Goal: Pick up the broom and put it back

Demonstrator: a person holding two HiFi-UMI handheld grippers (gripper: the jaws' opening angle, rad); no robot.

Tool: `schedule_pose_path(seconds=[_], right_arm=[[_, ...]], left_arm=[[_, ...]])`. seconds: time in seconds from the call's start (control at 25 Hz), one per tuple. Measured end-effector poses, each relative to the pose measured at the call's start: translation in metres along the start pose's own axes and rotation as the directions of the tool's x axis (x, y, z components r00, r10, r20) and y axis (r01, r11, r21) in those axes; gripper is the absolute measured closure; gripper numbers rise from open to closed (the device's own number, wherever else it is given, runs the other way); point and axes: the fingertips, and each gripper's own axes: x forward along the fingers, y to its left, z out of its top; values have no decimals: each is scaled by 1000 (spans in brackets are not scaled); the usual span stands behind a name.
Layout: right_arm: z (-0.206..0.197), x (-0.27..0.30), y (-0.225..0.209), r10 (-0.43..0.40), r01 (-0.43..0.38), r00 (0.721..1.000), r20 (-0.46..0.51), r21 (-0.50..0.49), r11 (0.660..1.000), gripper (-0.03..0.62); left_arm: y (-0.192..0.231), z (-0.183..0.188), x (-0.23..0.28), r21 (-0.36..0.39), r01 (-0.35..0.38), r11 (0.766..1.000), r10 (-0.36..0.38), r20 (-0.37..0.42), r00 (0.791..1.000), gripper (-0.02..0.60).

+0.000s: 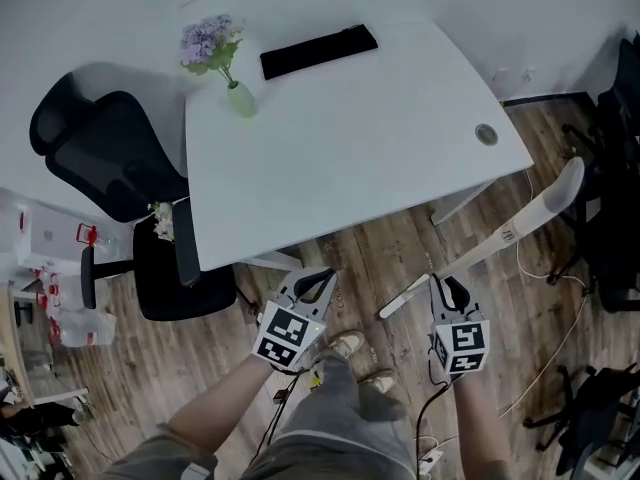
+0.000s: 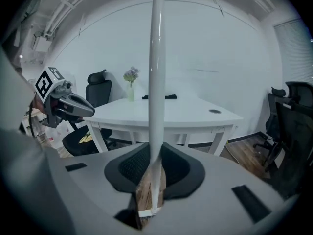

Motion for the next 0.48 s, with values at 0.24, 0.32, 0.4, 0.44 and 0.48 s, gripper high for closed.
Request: schedule_pose_path(seconds=[0.24, 0.32, 0.4, 0.44, 0.48], right_arm=[[-59, 53, 14, 35, -35, 998, -55, -9, 999, 500], [-79, 68, 15, 43, -44, 997, -71, -14, 999, 500], [-98, 82, 14, 49, -51, 995, -86, -16, 999, 499], [-107, 88, 13, 52, -54, 994, -93, -18, 998, 499], [-115, 94, 12, 53, -56, 993, -101, -21, 998, 499]], left_arm=[[6, -53, 37, -15, 5, 1000, -6, -28, 1000, 561], [8, -72, 49, -19, 3, 1000, -4, -41, 999, 561], [10, -90, 59, -29, -2, 1000, 0, -55, 998, 561], [11, -98, 63, -38, -5, 999, 3, -61, 998, 561], [12, -106, 66, -47, -9, 999, 6, -66, 998, 561]])
